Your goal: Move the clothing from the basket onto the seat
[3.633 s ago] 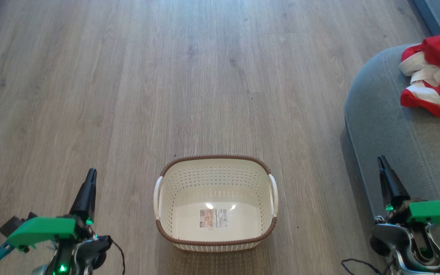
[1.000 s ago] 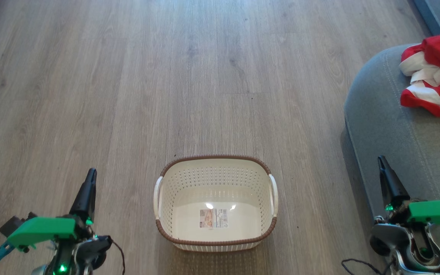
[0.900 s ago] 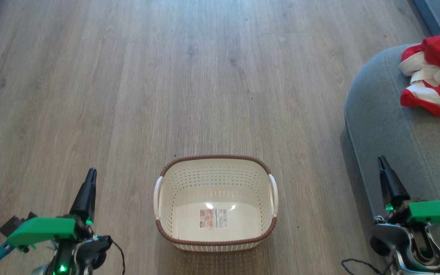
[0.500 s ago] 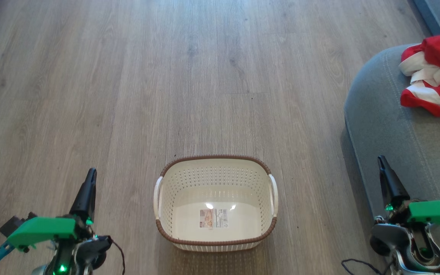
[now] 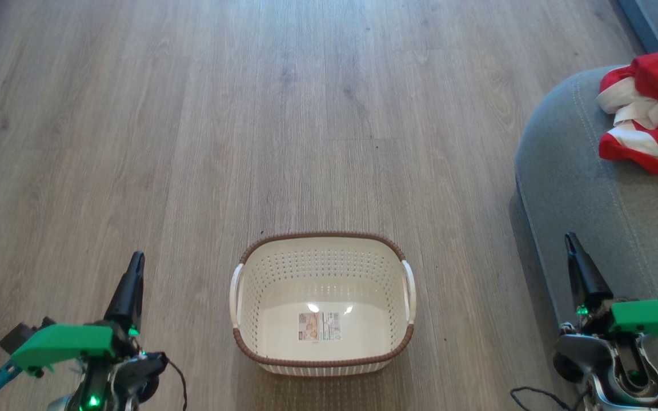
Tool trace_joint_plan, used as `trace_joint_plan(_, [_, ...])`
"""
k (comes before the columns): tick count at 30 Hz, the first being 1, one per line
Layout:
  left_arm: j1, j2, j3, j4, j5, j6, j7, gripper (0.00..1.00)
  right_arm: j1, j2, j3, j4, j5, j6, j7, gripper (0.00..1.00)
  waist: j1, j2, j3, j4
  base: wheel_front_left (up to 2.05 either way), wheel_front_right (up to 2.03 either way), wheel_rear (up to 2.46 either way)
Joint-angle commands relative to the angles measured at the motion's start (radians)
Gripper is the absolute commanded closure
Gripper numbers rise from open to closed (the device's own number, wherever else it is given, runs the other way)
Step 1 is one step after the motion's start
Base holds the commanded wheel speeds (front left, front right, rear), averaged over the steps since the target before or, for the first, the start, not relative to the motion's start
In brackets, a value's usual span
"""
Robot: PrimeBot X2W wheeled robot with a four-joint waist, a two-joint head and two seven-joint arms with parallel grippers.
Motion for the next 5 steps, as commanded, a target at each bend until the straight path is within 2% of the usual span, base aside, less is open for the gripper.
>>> trace_joint_plan(1, [-0.028,0.011,0.034,-0.034,-0.007,-0.009,0.007,1.00,-0.021,-0.003,0.017,-0.039,0.006,0.000,0.004,1.00,0.0000,0.0000,0.000,0.000,0.00,0.00,0.00])
trace_joint_plan(5, [-0.028,0.011,0.034,-0.034,-0.007,-0.009,0.007,1.00,-0.021,-0.003,0.017,-0.039,0.006,0.000,0.004,1.00,0.0000,0.0000,0.000,0.000,0.00,0.00,0.00])
